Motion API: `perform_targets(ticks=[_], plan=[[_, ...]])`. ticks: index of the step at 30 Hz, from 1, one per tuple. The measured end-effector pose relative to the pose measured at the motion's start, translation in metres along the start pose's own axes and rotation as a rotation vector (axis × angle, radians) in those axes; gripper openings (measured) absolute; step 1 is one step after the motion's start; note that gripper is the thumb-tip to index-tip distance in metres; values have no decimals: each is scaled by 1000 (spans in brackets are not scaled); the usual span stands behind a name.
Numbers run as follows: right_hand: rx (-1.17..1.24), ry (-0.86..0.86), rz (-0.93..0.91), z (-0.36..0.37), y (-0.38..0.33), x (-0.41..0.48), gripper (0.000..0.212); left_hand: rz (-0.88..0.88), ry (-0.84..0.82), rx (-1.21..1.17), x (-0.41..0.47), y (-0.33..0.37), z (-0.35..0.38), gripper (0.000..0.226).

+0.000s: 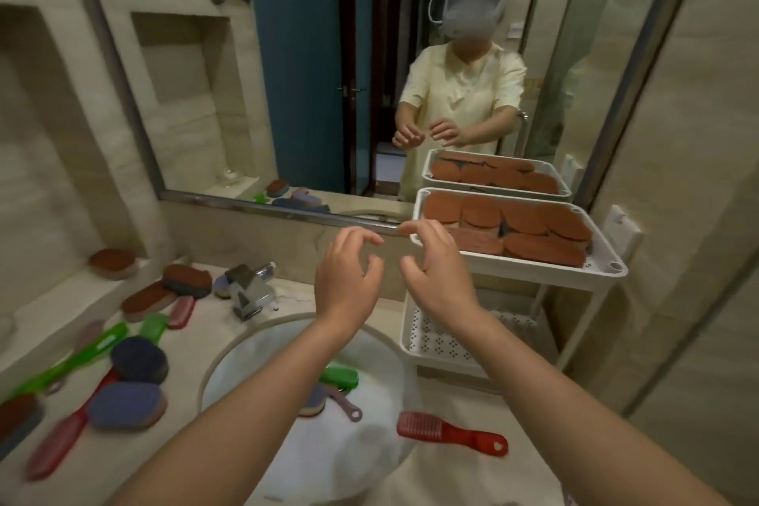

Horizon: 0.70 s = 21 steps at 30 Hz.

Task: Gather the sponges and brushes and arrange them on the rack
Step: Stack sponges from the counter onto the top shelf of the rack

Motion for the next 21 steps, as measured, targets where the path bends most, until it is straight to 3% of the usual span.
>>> perform_targets(ticks=[21], plan=[[156,-493,71,289,-40,-36,45,-484,16,306,-88,-255,-128,20]])
Point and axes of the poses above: each hand's wrist, its own x-axis towards the middle knuckle, its own z-axis out of the palm, y = z × x, the point moved 10 cm from there along x, towards the middle knuckle, and after that the axes turned 14 degrees about x, right-handed, at the moved point
